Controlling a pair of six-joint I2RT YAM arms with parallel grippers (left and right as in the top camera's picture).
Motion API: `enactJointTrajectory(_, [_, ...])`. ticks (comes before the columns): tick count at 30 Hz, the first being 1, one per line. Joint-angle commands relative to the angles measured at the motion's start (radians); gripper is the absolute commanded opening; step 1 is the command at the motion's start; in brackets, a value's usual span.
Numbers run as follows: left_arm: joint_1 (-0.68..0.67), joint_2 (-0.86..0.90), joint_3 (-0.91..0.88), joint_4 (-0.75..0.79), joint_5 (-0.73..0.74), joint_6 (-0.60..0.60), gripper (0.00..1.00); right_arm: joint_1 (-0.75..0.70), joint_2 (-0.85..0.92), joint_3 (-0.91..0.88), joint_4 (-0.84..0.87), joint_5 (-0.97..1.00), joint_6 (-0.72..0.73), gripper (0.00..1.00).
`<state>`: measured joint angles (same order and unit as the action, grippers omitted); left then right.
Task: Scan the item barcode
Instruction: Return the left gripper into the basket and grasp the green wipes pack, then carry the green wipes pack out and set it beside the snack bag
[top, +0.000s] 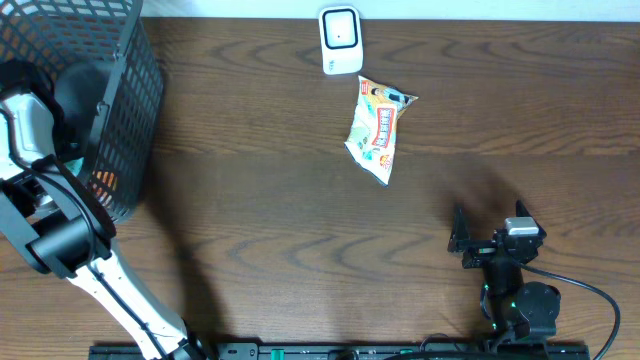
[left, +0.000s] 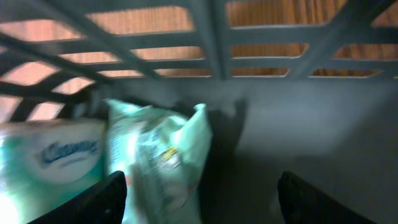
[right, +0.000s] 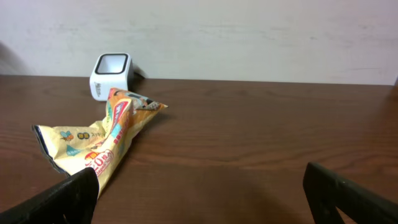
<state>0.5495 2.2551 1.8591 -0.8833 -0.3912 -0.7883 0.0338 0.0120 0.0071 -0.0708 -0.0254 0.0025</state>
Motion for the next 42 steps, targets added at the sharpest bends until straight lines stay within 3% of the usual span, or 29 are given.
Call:
enactJointTrajectory(1, [0.004, 0.031, -0.002, 0.018, -0.011, 0.032, 0.76, -0.009, -0.005, -0.002, -0.004, 0.008, -0.011, 0.99])
enactJointTrajectory(9, [0.011, 0.063, -0.005, -0.005, -0.010, 0.032, 0.61, -0.009, -0.005, -0.002, -0.004, 0.008, -0.011, 0.99])
enactJointTrajectory(11, [0.011, 0.072, -0.017, -0.005, -0.010, 0.032, 0.46, -0.009, -0.005, -0.002, -0.004, 0.008, -0.011, 0.99])
enactJointTrajectory(14, [0.011, 0.074, -0.029, -0.018, -0.010, 0.032, 0.08, -0.009, -0.005, -0.002, -0.004, 0.008, -0.011, 0.99])
enactJointTrajectory(23, [0.009, -0.032, -0.019, -0.034, 0.046, 0.032, 0.07, -0.009, -0.005, -0.002, -0.004, 0.008, -0.011, 0.99])
enactJointTrajectory(36, [0.009, -0.460, -0.005, 0.132, 0.364, 0.032, 0.07, -0.009, -0.005, -0.002, -0.004, 0.008, -0.011, 0.99])
enactJointTrajectory(42, [0.009, -0.589, -0.005, 0.154, 0.641, 0.095, 0.07, -0.009, -0.005, -0.002, -0.004, 0.008, -0.011, 0.99])
